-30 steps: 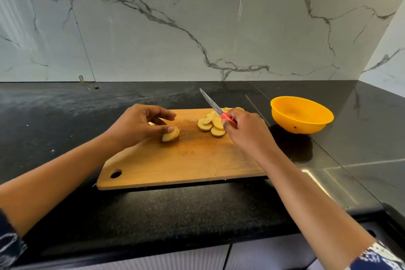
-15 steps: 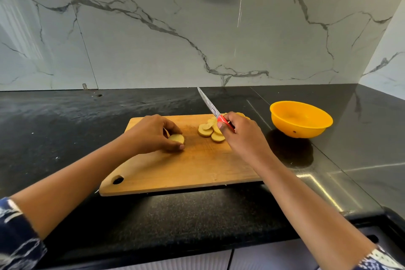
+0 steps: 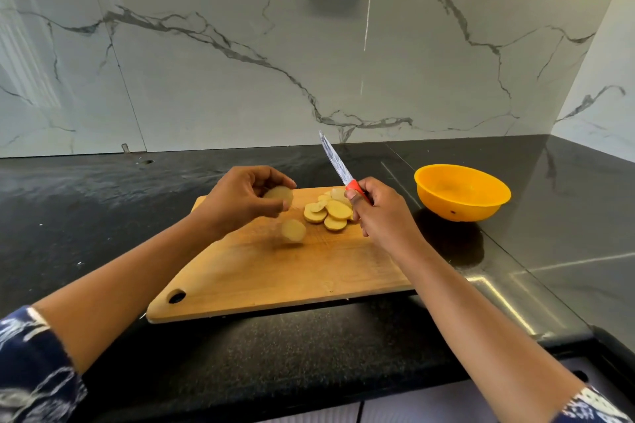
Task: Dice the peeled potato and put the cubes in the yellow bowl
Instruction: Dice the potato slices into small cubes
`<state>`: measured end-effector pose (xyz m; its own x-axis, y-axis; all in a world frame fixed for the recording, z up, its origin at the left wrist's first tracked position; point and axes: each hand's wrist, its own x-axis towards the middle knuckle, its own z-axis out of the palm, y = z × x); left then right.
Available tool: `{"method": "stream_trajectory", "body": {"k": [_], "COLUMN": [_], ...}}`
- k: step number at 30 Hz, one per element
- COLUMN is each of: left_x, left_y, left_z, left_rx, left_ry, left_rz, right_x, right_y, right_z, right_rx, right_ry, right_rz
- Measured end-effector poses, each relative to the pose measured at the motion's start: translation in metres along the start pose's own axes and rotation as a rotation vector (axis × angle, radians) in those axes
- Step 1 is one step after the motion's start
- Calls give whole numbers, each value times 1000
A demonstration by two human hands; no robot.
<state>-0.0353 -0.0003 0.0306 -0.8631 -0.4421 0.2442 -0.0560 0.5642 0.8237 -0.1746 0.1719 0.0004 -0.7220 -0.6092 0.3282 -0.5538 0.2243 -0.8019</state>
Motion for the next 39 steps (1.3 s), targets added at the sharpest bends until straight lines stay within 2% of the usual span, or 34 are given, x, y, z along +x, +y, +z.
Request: {"method": "stream_trajectory", "body": {"k": [2,4,9,15,20,24,28,33,39], "left_x": [12,19,8,-15,-9,-1,11,18,34], "left_y": [5,5,4,-18,-20,-13,-8,-9,8], "left_z": [5,9,-5,-25,-22,-6,13,12,25], "left_rx": [82,49,11,35,435,514,643,659,573], "left_ry": [3,-5,-56,-266,-231,-228,-311,-312,-63], "left_rz": [11,-38,-36,-272,-95,-26,36,90,269], "right_x": [2,3,4,4,4,4,4,4,5], "right_y": [3,5,7,8,8,8,7,7,6], "right_z": [-2,-4,-3,-2,-2,-2,-4,-6,-11], "right_rx": [10,11,-34,-76,-84,-73,-63,-16,7], "right_ry": [23,42,48,48,43,53,66,94,126], "right_rz": [17,23,-5,-34,-33,-22,-26,-23,-21]}}
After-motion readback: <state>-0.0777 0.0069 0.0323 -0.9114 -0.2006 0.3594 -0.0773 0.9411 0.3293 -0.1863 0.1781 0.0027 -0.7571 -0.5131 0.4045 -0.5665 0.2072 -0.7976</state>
